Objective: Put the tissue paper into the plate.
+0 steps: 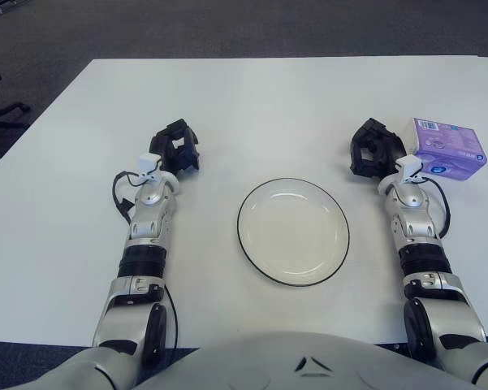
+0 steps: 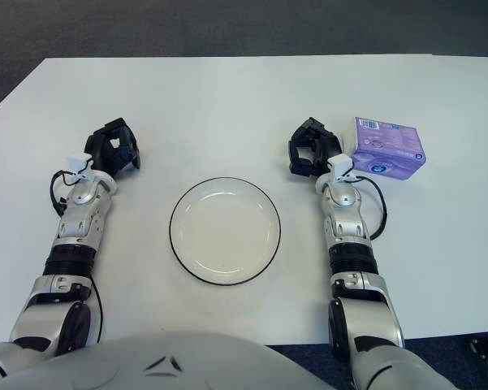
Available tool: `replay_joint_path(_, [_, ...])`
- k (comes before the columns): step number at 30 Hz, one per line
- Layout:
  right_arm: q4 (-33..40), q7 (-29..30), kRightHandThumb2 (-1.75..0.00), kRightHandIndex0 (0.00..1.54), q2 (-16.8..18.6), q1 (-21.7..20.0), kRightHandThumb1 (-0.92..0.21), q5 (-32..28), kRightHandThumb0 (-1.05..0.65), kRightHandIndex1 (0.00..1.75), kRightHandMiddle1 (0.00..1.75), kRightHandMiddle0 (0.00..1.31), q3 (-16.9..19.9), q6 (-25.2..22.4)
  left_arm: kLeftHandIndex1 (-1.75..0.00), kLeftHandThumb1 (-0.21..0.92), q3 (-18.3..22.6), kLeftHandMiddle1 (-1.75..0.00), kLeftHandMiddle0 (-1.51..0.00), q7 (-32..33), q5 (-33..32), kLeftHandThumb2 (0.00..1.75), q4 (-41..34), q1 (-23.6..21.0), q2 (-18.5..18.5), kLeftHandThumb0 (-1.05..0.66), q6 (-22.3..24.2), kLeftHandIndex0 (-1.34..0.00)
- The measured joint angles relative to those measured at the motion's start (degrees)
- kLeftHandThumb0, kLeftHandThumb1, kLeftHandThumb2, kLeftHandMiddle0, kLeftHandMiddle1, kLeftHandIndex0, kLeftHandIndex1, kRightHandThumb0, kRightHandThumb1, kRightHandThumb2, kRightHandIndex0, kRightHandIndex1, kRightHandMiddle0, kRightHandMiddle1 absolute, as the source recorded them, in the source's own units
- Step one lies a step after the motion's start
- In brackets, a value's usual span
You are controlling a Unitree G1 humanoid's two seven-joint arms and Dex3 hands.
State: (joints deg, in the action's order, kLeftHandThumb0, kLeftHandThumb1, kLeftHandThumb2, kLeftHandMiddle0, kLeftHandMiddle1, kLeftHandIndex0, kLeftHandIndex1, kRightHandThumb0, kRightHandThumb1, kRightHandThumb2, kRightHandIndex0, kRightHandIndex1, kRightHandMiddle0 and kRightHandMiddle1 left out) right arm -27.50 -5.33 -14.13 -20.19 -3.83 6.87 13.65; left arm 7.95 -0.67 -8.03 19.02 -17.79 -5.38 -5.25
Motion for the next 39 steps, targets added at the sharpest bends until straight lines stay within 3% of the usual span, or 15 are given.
replay_joint_path(12, [-0.57, -3.50, -1.22, 1.21, 0.21, -0.18, -0.39, -2.25, -0.46, 1.75, 1.75, 0.56, 0.83, 1.68, -1.75, 0.70, 0.00, -1.75, -1.29, -0.01, 0.01, 0.94, 0.00, 0.00, 0.02, -0.40, -0.05, -0.94])
replay_joint_path(23, [-0.29, -3.20, -1.12, 1.02, 0.63, -0.23, -0.47, -2.50, -0.43, 1.75, 1.75, 0.49, 2.39, 4.71, -1.75, 0.70, 0.02, -1.75, -1.30, -0.19, -0.02, 0.92, -0.29, 0.04, 0.01, -0.40, -0.63, -0.94])
replay_joint_path(34, [12.74, 1.57, -1.06, 0.81, 1.36, 4.20, -0.52, -1.96, -0.42, 1.75, 1.75, 0.45, 2.89, 2.39, -1.75, 0.68, 0.09, -1.75, -1.31, -0.64, -0.02, 0.93, -0.55, 0.08, 0.00, -0.39, -1.66, -0.97])
replay_joint_path(35, [14.39, 2.23, -1.16, 0.76, 1.38, 4.80, -0.43, -1.66, -0.27, 1.75, 1.71, 0.45, 2.74, 1.59, -1.75, 0.68, 0.09, -1.75, -1.31, -0.66, -0.02, 0.93, -0.55, 0.08, -0.01, -0.39, -1.73, -0.97])
replay_joint_path(39, [21.18, 4.76, -1.28, 0.66, 1.19, 7.21, -0.34, 1.06, -0.08, 1.75, 1.68, 0.44, 2.27, -2.04, -1.75, 0.68, 0.08, -1.75, -1.31, -0.79, -0.01, 0.94, -0.51, 0.06, -0.04, -0.39, -2.20, -0.97])
